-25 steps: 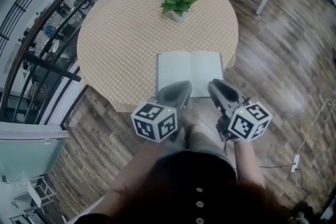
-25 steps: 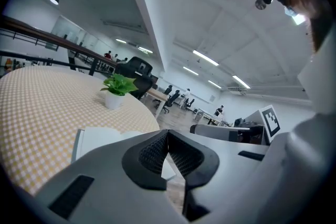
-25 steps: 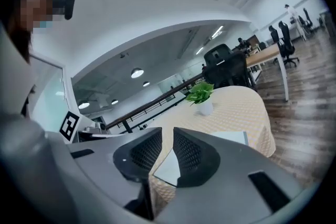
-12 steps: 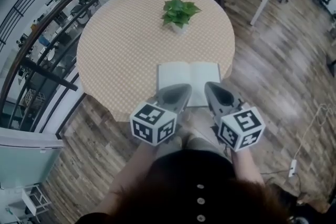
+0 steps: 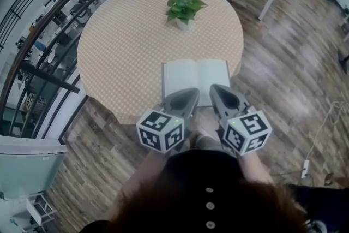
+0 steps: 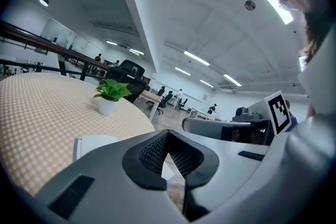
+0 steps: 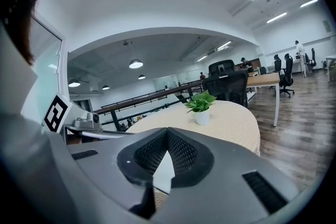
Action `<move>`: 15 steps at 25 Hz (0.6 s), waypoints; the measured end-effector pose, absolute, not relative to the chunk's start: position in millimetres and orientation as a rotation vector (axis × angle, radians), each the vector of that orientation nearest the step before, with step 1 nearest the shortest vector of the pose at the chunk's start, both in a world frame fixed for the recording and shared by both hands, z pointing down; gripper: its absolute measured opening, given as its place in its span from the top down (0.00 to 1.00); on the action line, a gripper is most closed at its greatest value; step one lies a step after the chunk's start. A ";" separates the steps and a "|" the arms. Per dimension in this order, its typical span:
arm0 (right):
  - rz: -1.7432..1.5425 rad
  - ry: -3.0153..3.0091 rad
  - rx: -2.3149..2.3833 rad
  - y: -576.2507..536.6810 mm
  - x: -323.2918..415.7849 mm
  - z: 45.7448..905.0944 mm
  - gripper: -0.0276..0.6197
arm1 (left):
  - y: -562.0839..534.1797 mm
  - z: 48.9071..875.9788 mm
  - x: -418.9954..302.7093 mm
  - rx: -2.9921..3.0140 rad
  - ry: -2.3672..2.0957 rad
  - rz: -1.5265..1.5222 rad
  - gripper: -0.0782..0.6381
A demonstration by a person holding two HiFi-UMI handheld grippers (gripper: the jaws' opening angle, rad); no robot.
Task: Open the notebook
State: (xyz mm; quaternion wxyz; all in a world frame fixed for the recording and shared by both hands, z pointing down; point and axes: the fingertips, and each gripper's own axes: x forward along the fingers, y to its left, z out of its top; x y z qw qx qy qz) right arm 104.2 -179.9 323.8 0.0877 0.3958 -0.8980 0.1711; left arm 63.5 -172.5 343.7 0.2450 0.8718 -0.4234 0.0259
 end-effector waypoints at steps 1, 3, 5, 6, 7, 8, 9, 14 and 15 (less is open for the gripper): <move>0.518 -2.673 1.163 -178.5 102.6 325.6 0.94 | -169.7 348.6 64.2 2.368 -1.151 0.079 0.88; 0.518 -2.669 1.135 -176.2 99.1 328.8 0.94 | -166.1 356.0 64.7 2.360 -1.147 0.109 0.88; 0.513 -2.666 1.122 -175.1 97.5 331.3 0.94 | -165.2 359.9 65.0 2.368 -1.151 0.140 0.88; 0.515 -2.666 1.119 -174.7 97.4 332.1 0.94 | -165.0 361.0 65.1 2.370 -1.155 0.147 0.88; 0.519 -2.667 1.116 -174.1 97.4 333.0 0.94 | -164.8 362.1 65.2 2.369 -1.158 0.147 0.88; 0.525 -2.666 1.110 -173.4 97.5 333.9 0.94 | -164.6 363.3 65.5 2.363 -1.158 0.143 0.88; 0.530 -2.666 1.099 -172.5 97.6 335.0 0.94 | -164.2 364.3 66.1 2.356 -1.157 0.136 0.88; 0.531 -2.659 1.065 -169.2 99.1 338.4 0.94 | -160.0 367.8 69.1 2.347 -1.167 0.132 0.88; 0.531 -2.659 1.063 -169.3 99.2 338.5 0.94 | -159.8 368.3 69.4 2.349 -1.168 0.134 0.88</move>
